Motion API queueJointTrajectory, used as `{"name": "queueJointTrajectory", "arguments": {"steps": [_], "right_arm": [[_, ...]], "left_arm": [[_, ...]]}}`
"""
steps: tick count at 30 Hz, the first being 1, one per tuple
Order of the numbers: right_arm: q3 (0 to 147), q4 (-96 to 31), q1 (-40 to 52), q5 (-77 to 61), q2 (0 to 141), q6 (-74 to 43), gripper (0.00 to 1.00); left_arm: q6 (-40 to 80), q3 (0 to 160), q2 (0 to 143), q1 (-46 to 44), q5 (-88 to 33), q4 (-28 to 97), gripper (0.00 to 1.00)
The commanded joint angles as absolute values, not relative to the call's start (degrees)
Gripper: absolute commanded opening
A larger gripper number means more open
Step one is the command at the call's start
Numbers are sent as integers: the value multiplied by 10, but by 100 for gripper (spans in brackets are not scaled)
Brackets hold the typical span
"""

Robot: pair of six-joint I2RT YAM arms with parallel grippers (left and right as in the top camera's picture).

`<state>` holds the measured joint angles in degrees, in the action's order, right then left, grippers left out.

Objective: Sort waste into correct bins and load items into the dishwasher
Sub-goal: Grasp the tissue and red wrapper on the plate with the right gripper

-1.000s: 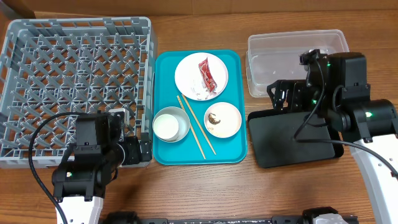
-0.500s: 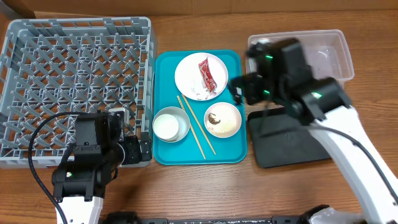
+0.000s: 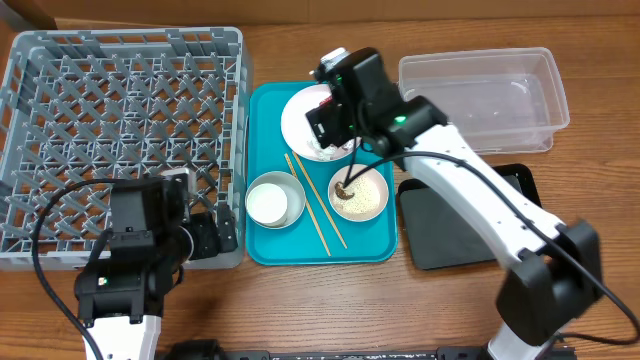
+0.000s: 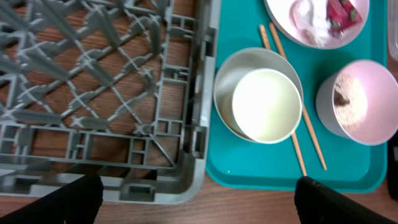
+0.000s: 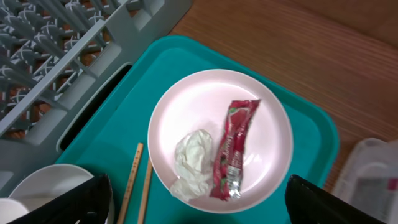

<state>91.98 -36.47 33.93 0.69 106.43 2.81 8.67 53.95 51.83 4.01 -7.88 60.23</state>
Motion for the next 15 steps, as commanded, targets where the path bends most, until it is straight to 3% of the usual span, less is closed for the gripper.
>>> {"name": "queueJointTrajectory", "arguments": {"steps": [1, 15], "right_arm": [[934, -345, 352, 11, 1085, 30, 91], [934, -301, 357, -22, 1202, 5, 84]], "left_arm": [[95, 556, 520, 62, -69, 602, 100], [94, 556, 522, 71, -71, 607, 100]]}}
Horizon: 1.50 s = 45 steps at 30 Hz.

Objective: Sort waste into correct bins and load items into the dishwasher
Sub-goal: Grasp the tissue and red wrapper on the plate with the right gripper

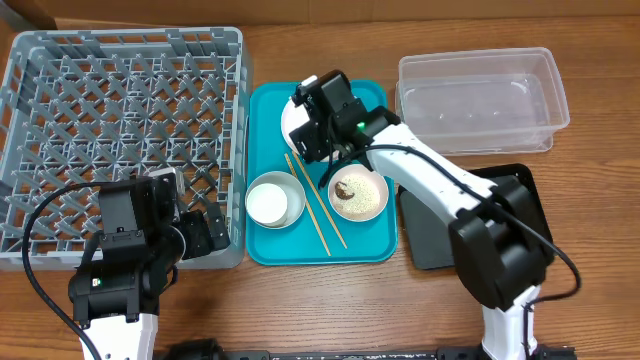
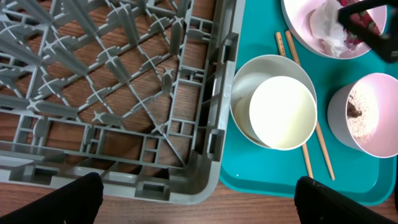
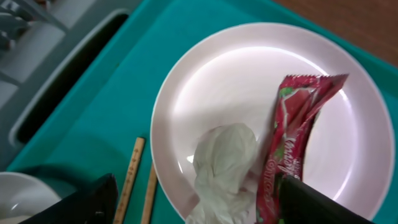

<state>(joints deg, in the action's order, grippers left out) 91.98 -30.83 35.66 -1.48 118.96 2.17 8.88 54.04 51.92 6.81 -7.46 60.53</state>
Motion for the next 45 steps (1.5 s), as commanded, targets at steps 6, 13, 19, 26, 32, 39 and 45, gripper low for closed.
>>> {"name": "queueJointTrajectory", "arguments": {"steps": [6, 13, 19, 26, 32, 39, 45], "right_arm": [[933, -287, 357, -22, 1225, -3, 82], [933, -285, 357, -22, 1252, -18, 79], [933, -288, 357, -23, 1268, -22, 68], [935, -286, 357, -27, 1263, -31, 21], [947, -290, 352, -25, 1218, -30, 14], [961, -320, 344, -27, 1160, -46, 11], [961, -373, 342, -25, 1131, -45, 4]], "left_arm": [[95, 556, 524, 71, -71, 609, 98], [94, 556, 524, 71, -71, 611, 97], [94, 556, 524, 71, -71, 613, 95], [94, 556, 524, 71, -70, 613, 95], [92, 556, 524, 71, -70, 612, 95], [92, 556, 524, 71, -70, 612, 95], [89, 556, 524, 71, -69, 611, 95]]}}
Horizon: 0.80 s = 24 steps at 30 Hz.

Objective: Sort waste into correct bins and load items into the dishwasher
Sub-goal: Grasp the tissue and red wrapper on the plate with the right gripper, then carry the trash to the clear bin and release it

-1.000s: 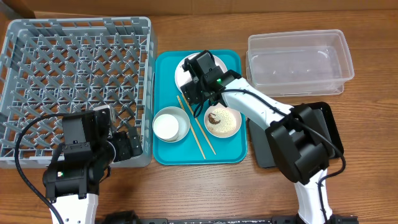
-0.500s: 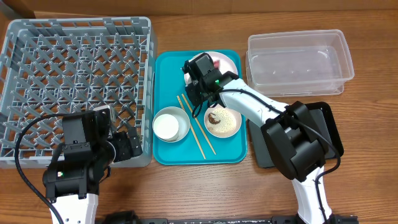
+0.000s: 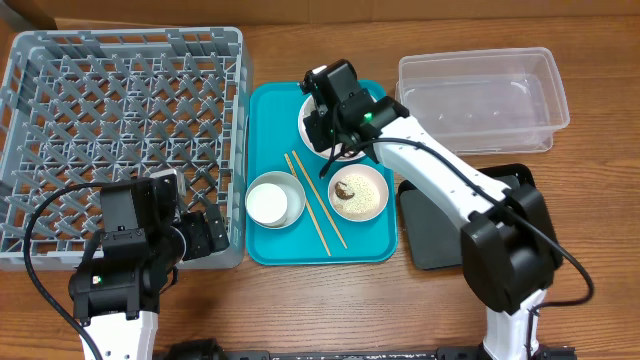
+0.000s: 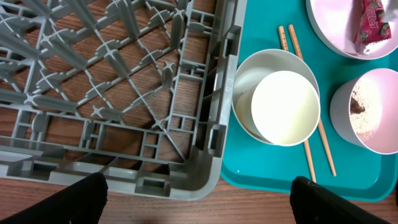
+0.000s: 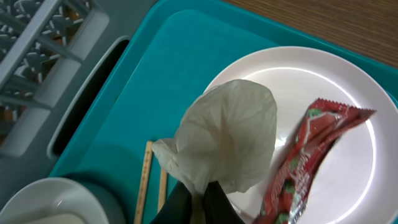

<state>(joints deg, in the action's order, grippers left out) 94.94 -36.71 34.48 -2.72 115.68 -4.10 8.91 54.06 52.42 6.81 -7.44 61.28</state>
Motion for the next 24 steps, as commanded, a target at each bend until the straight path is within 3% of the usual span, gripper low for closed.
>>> {"name": "queueJointTrajectory", "arguments": {"steps": [1, 6, 16, 18, 21, 22, 24], "right_arm": [[961, -376, 339, -20, 1120, -46, 4], [961, -380, 303, 20, 1054, -48, 15], [948, -443, 163, 44, 1032, -83, 15], [943, -447, 140, 29, 1032, -95, 24], [943, -447, 122, -39, 1032, -95, 68], [943, -445, 119, -62, 1032, -95, 73], [943, -435, 117, -98, 1032, -95, 73]], "left_arm": [[89, 556, 524, 71, -69, 611, 96], [88, 556, 524, 71, -69, 611, 96], [88, 556, 524, 71, -69, 610, 97], [88, 556, 524, 71, -69, 610, 96], [88, 556, 524, 71, -69, 611, 97], [88, 556, 524, 71, -69, 611, 97], [88, 556, 524, 71, -69, 611, 97]]}}
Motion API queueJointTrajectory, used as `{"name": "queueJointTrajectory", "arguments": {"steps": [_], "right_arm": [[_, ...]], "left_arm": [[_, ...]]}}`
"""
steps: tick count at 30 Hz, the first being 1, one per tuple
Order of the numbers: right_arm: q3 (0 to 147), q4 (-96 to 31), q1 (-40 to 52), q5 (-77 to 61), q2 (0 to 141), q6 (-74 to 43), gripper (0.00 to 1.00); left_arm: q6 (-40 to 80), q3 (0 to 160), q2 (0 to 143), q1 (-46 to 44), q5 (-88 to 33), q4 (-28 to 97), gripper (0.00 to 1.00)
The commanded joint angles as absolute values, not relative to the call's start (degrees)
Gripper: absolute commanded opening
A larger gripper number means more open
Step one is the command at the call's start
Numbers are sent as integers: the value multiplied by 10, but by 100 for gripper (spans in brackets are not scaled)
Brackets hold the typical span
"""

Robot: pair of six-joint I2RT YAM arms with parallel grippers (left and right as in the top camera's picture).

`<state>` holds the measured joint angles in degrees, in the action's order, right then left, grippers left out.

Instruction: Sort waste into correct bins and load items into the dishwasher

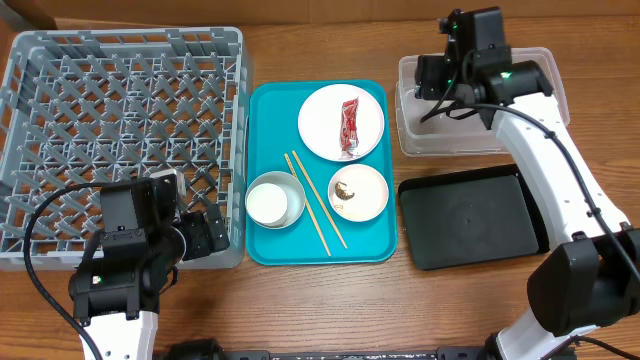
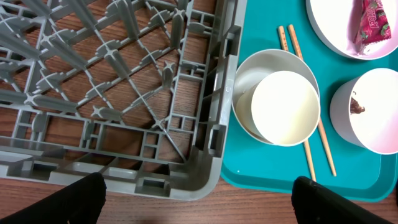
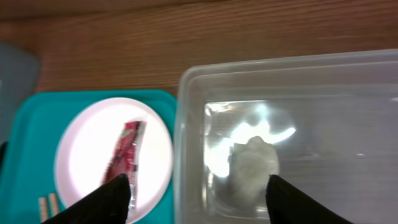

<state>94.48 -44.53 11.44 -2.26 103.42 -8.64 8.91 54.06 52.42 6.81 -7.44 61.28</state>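
Note:
A crumpled white napkin (image 3: 252,163) lies inside the clear plastic bin (image 1: 520,60) at the back right. My right gripper (image 1: 440,76) hangs open over that bin's left end, holding nothing. A red wrapper (image 1: 348,122) rests on the pink plate (image 1: 322,125) on the teal tray (image 1: 262,110). Also on the tray are a white bowl with a cup in it (image 1: 275,200), two chopsticks (image 1: 315,202) and a pink bowl with brown residue (image 1: 360,192). My left gripper (image 2: 199,202) is open above the near right corner of the grey dish rack (image 1: 120,110).
A black bin (image 1: 470,215) sits on the table in front of the clear bin, right of the tray. The dish rack fills the left side. Bare wood lies along the front edge.
My right gripper was shut on the napkin above the plate; now it is open over the clear bin and the napkin lies inside. The left arm has not moved.
The right gripper was open above the plate holding napkin and wrapper, then lower and close to the napkin. Then it held the napkin lifted off the plate. Now the napkin is in the clear bin; the wrapper stays on the plate.

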Motion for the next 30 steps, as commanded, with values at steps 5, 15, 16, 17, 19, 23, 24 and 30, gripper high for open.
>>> {"name": "queueJointTrajectory", "arguments": {"steps": [5, 15, 16, 17, 19, 23, 24, 30], "right_arm": [[943, -395, 139, -150, 1032, -126, 69], [943, -359, 247, -12, 1086, -125, 69], [943, -356, 253, -4, 1095, -125, 69], [943, -352, 260, 1, 1107, -125, 69], [943, -349, 267, 6, 1130, -125, 68], [943, -346, 270, 8, 1180, -151, 65], [943, -345, 270, 8, 1191, -156, 65], [943, -343, 271, -32, 1246, -168, 58]], "left_arm": [[88, 556, 524, 71, -69, 611, 97], [88, 556, 524, 71, -69, 611, 97], [88, 556, 524, 71, -69, 611, 97], [88, 556, 524, 71, -69, 611, 97], [88, 556, 524, 71, -69, 613, 97], [88, 556, 524, 71, -69, 613, 97], [88, 556, 524, 71, -69, 613, 97], [88, 556, 524, 71, -69, 613, 98]]}}
